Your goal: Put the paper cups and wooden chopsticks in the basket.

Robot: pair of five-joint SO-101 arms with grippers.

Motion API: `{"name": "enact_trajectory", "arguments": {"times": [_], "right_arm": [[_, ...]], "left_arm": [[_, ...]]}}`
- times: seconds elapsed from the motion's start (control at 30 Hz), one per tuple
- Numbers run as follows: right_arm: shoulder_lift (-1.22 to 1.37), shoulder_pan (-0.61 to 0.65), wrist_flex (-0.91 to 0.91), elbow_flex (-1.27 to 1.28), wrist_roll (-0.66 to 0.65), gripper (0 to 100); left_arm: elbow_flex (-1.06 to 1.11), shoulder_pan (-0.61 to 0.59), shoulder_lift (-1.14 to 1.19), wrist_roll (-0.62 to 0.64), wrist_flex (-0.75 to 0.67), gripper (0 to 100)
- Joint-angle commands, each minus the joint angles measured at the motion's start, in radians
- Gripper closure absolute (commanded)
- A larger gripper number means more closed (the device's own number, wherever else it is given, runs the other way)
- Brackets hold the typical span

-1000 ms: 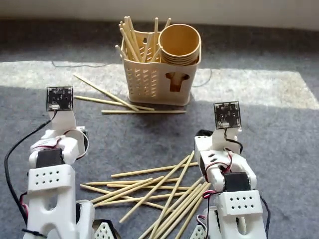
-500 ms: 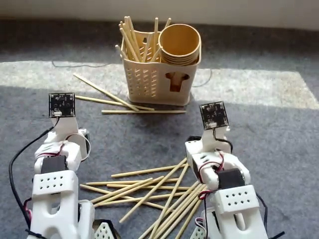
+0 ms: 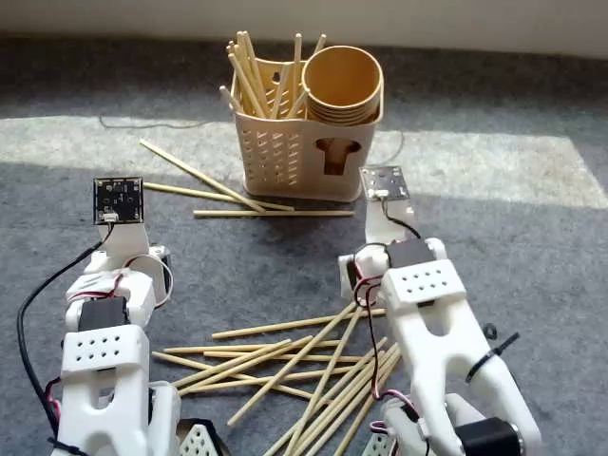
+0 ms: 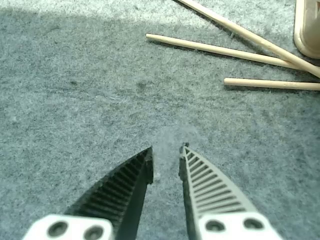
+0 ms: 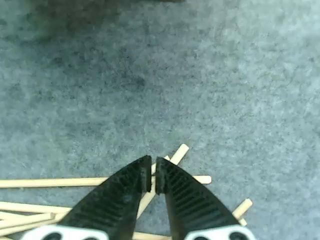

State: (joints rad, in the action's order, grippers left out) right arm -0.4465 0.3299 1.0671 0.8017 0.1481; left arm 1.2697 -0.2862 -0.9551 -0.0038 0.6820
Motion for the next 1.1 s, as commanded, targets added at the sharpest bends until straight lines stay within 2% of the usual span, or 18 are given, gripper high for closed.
{"name": "enact_trajectory", "arguments": {"times": [0.0,0.07,0.33,0.57,0.7,1.07], "right_arm": [[0.077,0.008,0.087,-0.128,0.152,82.5],[0.11,0.013,0.12,-0.162,0.155,78.9],[0.137,0.035,0.114,-0.174,0.155,78.9],[0.139,0.084,-0.099,0.013,0.164,78.9],[0.139,0.087,-0.12,0.073,0.222,78.9],[0.343,0.071,-0.116,-0.045,0.227,78.9]], "left_arm": [[-0.005,-0.012,-0.013,-0.005,-0.018,89],[-0.005,-0.012,-0.013,-0.005,-0.018,89],[-0.001,-0.012,-0.013,-0.005,-0.018,89],[0.005,-0.01,-0.018,-0.005,-0.018,89],[0.005,-0.012,-0.018,-0.005,-0.018,89],[0.005,-0.01,-0.018,-0.005,-0.018,89]]}}
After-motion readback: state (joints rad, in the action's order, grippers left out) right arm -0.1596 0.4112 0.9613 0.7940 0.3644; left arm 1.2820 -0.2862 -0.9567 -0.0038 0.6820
